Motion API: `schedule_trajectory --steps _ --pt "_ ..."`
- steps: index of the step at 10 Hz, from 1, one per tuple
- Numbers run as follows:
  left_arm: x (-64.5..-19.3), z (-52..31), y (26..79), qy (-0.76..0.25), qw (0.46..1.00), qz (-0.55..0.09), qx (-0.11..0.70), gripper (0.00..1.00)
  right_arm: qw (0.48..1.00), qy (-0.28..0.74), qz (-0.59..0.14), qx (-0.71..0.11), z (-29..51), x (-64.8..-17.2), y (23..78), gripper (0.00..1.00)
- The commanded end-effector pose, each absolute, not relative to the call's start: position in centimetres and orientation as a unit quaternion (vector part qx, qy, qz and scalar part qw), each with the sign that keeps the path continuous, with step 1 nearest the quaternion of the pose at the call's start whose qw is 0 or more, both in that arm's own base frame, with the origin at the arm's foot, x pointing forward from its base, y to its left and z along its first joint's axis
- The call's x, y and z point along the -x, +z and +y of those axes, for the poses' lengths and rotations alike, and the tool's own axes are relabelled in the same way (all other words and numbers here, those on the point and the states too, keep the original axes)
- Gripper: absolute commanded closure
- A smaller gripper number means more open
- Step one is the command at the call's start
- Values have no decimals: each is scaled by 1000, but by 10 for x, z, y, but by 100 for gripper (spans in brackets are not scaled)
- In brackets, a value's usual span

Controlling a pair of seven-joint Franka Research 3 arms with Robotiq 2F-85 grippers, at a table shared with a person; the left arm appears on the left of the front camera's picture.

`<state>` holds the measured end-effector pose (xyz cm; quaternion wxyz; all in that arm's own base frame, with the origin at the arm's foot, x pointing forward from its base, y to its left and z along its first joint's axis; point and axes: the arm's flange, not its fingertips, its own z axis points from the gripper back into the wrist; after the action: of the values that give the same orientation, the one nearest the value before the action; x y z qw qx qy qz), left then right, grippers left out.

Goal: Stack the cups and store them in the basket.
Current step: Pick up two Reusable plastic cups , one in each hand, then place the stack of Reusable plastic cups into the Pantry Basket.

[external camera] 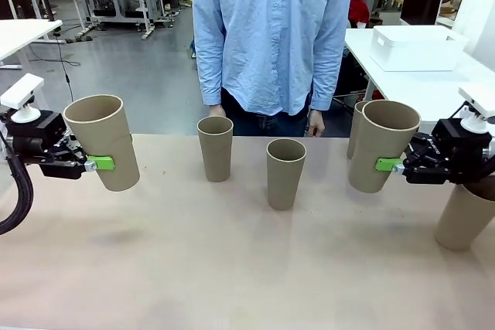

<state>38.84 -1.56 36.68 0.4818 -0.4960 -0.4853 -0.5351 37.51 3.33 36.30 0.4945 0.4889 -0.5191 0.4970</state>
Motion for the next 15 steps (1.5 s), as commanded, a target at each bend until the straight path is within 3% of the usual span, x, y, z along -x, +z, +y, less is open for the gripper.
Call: schedule_trajectory --steps 1,15 --pt "-389 -15 367 -535 483 -485 495 15 494 497 -522 -487 32 -375 364 15" --pt "-389 -15 367 -535 483 -485 495 15 494 497 -522 -487 32 -375 364 15"
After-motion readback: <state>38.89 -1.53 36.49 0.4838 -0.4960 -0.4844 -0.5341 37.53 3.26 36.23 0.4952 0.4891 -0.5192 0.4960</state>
